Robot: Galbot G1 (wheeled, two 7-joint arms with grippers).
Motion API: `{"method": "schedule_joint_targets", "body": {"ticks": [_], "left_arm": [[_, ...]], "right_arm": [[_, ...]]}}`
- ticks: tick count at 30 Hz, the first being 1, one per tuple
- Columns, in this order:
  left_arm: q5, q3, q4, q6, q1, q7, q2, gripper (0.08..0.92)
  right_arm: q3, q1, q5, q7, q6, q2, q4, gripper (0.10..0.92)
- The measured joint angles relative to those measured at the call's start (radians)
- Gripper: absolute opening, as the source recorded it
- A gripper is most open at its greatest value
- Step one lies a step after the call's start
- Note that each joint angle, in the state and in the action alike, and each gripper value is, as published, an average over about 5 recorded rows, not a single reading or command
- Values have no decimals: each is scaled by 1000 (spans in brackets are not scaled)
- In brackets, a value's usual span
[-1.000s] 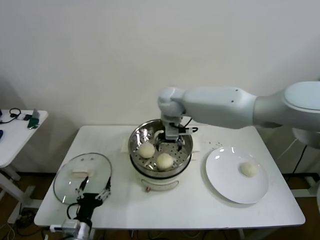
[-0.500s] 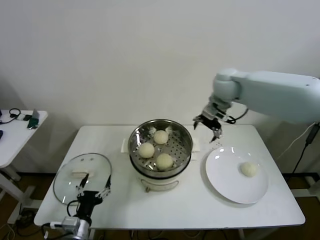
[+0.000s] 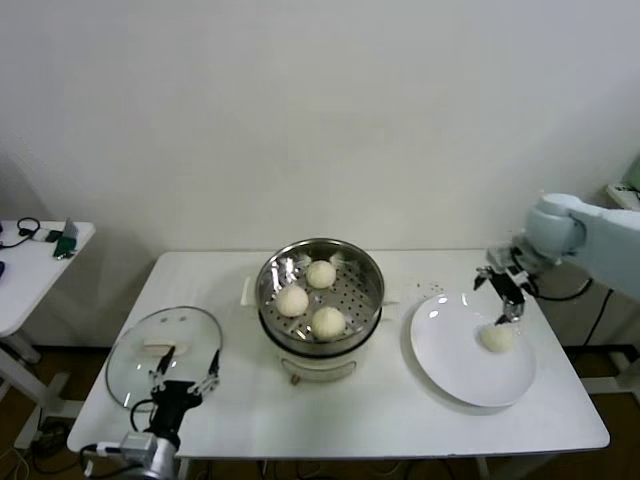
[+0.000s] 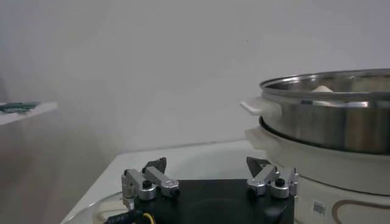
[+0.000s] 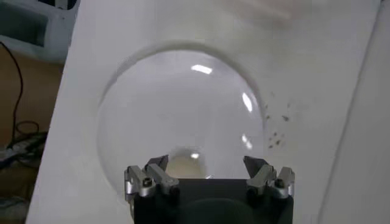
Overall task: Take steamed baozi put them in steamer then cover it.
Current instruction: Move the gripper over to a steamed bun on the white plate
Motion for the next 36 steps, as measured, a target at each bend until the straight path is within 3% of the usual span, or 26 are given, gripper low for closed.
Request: {"method": "schedule_joint_targets", "body": {"ticks": [16, 36], "left_arm": [[31, -8, -11, 11, 19, -7, -26, 823], [52, -10, -7, 15, 13, -9, -40, 823]], "right_arm": [[345, -388, -138, -1, 56, 6, -249, 823], [495, -513, -190, -15, 102, 152, -466, 823]]}}
